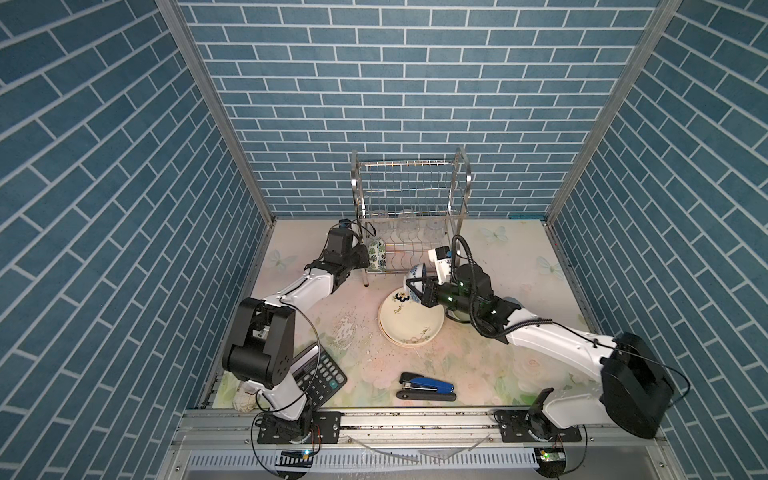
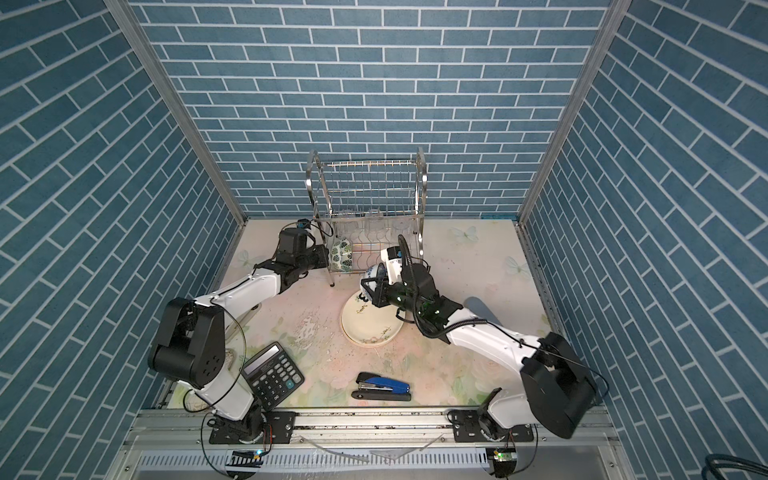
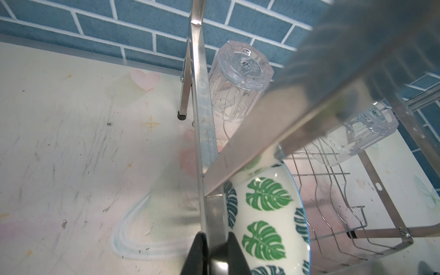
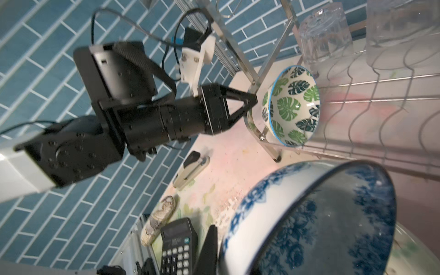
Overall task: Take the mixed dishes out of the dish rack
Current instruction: 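Pull the blue floral bowl out of the rack toward the robot with the right gripper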
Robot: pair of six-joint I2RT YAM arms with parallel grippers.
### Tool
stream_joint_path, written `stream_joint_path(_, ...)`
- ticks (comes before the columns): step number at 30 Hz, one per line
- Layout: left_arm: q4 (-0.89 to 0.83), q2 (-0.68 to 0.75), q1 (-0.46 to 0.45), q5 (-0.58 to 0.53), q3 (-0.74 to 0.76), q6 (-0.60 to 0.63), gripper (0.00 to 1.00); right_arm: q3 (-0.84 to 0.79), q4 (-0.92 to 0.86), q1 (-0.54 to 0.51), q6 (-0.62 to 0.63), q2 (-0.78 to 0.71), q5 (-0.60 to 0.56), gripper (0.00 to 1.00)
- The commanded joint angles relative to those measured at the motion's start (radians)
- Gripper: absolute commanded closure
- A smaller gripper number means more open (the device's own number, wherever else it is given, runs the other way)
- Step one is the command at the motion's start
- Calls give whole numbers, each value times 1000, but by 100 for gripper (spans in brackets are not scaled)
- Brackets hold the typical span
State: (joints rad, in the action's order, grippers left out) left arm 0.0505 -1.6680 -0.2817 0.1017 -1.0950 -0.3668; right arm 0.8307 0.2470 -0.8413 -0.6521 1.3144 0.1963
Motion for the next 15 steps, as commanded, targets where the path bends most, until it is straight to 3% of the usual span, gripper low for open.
stream_joint_path(1, -5, 13, 6, 29, 24, 8, 97, 60, -377, -26, 124, -75, -208, 100)
stream_joint_path(7, 0, 14, 6, 36, 35, 2, 97, 186, -802, -33, 177, -56, -389, 100)
stream_joint_path(15, 10, 33, 6, 41, 44, -7, 97, 302, -958, -13, 230, 58, -488, 100)
